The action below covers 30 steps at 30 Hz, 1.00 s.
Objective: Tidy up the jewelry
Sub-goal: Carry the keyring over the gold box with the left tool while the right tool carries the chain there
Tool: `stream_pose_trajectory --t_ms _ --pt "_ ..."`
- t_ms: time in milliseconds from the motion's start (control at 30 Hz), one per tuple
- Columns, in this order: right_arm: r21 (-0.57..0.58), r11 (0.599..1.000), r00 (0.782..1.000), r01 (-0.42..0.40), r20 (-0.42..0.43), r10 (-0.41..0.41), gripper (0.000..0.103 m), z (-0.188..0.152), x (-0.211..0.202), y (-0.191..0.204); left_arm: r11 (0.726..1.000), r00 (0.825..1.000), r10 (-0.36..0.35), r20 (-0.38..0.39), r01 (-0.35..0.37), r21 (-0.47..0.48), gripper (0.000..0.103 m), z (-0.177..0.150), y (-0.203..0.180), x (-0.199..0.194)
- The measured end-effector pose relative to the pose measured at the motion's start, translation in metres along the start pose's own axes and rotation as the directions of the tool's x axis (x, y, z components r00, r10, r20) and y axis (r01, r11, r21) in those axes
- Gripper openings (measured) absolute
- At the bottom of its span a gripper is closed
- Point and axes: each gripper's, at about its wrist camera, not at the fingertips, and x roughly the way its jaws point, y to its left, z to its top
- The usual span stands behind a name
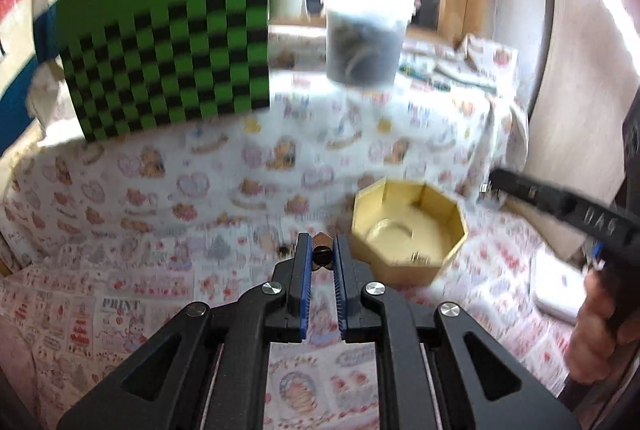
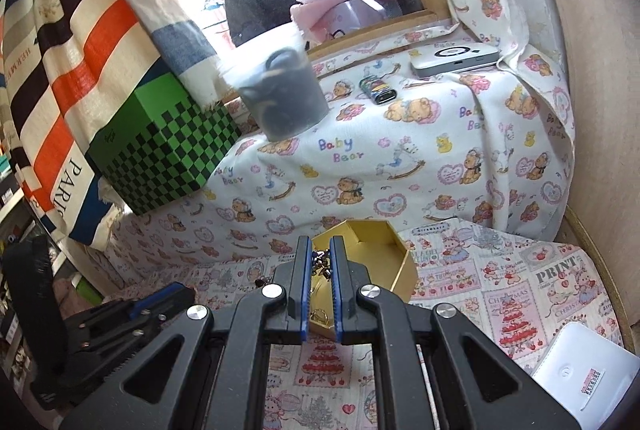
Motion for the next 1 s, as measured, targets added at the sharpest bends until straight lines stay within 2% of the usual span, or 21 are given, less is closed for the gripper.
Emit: stream_pose_trajectory --t_ms 167,267,367,433,567,700,867,1000 --pt "0.03 1.0 1.0 0.009 0.001 -0.009 0.009 0.002 0.001 -0.009 0.997 0.997 -0.076 0.007 0.077 -0.029 0.01 0.022 -0.019 0.01" --pt "0.049 0.999 1.0 0.014 -0.006 -0.014 0.009 0.003 0.004 -0.015 0.994 0.994 -0.107 0.0 0.107 -0.002 0.01 0.025 -0.037 0.023" --pt "0.057 0.998 0.999 0.019 -0.036 -0.017 0.009 0.002 0.012 -0.022 0.988 0.986 -0.151 -0.07 0.152 0.013 0.01 0.019 -0.047 0.047" --pt "0.066 0.998 0.997 0.012 -0.078 -0.007 0.009 -0.001 0.023 -0.026 0.991 0.986 -0.127 -0.11 0.129 0.018 0.01 0.013 -0.051 0.062" --pt "0.067 0.998 0.994 0.016 -0.113 -0.008 0.009 -0.005 0.036 -0.031 0.992 0.985 -0.111 -0.13 0.118 0.041 0.01 0.002 -0.055 0.078" --pt "0.063 0.998 0.992 0.015 -0.13 -0.006 0.009 -0.008 0.047 -0.033 0.985 0.975 -0.174 -0.141 0.171 -0.039 0.01 0.002 -0.045 0.088" --pt "0.061 0.998 0.987 0.036 -0.159 -0.026 0.009 -0.012 0.063 -0.039 0.981 0.97 -0.186 -0.157 0.175 -0.083 0.01 -0.006 -0.038 0.103" --pt "0.061 0.997 0.988 0.045 -0.151 -0.036 0.009 -0.011 0.062 -0.04 0.985 0.977 -0.172 -0.123 0.169 -0.033 0.01 -0.008 -0.044 0.097"
